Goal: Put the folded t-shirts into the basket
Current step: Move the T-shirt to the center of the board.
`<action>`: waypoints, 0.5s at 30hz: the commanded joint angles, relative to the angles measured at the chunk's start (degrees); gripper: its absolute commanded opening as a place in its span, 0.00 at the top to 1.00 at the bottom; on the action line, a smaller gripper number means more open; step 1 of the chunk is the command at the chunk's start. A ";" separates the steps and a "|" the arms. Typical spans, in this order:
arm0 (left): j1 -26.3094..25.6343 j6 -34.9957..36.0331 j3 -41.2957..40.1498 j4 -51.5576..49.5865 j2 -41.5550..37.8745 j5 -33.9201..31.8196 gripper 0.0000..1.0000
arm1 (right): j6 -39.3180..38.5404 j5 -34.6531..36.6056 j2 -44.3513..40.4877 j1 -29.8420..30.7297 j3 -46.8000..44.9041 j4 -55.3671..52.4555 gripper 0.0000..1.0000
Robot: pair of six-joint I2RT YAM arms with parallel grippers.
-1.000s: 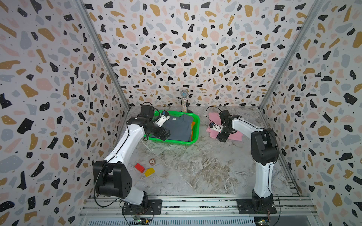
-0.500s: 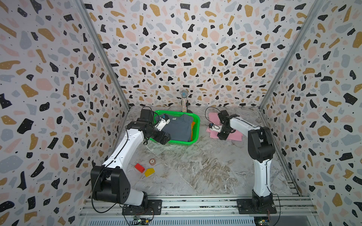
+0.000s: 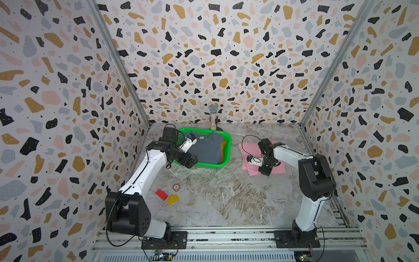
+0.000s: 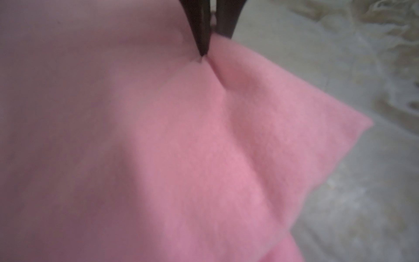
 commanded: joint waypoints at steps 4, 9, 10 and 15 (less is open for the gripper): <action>0.39 0.44 -1.00 1.00 -1.88 -0.16 0.04 | -3.36 -8.87 -12.86 6.94 -14.20 -9.55 0.97; 0.75 0.54 -1.26 1.40 -2.30 -1.32 0.04 | -2.16 -13.97 -15.47 17.35 -17.66 -9.94 0.98; 0.84 0.55 -1.26 1.39 -2.28 -1.60 0.04 | -1.70 -14.10 -14.55 19.26 -16.98 -9.53 0.99; 1.52 0.54 -1.27 1.33 -2.59 -2.89 0.04 | -1.11 -14.27 -8.93 28.46 -11.36 -7.59 1.00</action>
